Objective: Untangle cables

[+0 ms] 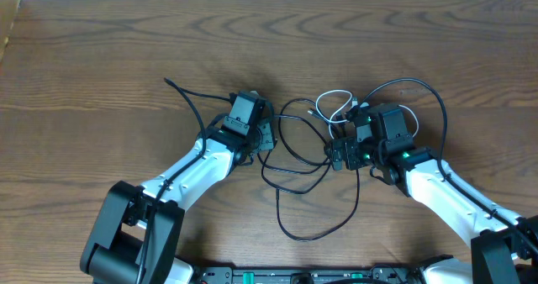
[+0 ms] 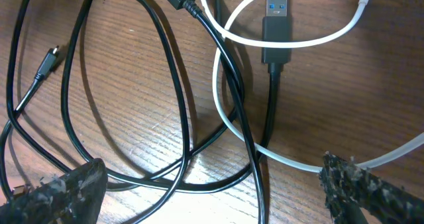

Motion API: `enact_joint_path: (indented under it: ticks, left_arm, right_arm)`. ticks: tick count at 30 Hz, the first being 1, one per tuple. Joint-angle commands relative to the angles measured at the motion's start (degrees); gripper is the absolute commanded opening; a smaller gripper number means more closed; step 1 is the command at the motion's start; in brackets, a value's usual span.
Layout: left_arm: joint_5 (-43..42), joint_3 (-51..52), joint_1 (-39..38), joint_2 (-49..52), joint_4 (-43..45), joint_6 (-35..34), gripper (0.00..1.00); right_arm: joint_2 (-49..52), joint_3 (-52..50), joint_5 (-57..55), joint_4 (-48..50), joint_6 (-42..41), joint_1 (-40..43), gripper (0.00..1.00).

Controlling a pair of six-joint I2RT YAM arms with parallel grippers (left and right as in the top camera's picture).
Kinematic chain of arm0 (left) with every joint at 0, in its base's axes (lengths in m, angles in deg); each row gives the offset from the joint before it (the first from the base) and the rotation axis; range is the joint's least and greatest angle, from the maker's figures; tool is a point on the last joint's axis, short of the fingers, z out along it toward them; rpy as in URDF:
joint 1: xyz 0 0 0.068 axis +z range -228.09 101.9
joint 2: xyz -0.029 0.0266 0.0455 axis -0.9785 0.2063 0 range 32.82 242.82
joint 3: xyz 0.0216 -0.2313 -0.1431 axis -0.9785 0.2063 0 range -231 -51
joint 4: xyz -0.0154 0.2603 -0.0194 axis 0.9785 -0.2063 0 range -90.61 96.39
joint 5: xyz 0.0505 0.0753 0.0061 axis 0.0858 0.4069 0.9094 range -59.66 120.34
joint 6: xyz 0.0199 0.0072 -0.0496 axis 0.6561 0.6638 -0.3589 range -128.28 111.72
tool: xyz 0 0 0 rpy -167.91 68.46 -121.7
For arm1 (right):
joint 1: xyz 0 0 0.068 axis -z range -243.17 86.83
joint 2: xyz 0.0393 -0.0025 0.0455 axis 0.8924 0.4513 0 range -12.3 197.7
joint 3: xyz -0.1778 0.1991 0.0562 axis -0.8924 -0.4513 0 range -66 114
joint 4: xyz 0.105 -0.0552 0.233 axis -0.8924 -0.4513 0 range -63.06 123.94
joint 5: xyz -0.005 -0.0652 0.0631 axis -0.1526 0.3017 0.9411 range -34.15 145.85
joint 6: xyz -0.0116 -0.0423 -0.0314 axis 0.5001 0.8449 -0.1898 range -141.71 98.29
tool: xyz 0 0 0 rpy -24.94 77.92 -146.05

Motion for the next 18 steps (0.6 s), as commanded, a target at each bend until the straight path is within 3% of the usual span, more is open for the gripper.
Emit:
enact_joint_path:
  ticks: [1,8,18]
  left_arm:
    - [-0.26,-0.74,0.20,0.61,-0.28,1.36,0.08]
    - [-0.24,-0.74,0.20,0.61,-0.74,1.38,0.08]
    - [-0.20,-0.72,0.20,0.63,-0.83,1.42,0.17]
  right_arm:
    - [-0.48,0.68,0.35,-0.04,-0.17,0.07,0.99]
    - [-0.48,0.68,0.35,-0.04,-0.17,0.09,0.99]
    - [-0.48,0.68,0.35,-0.04,-0.17,0.09,0.99]
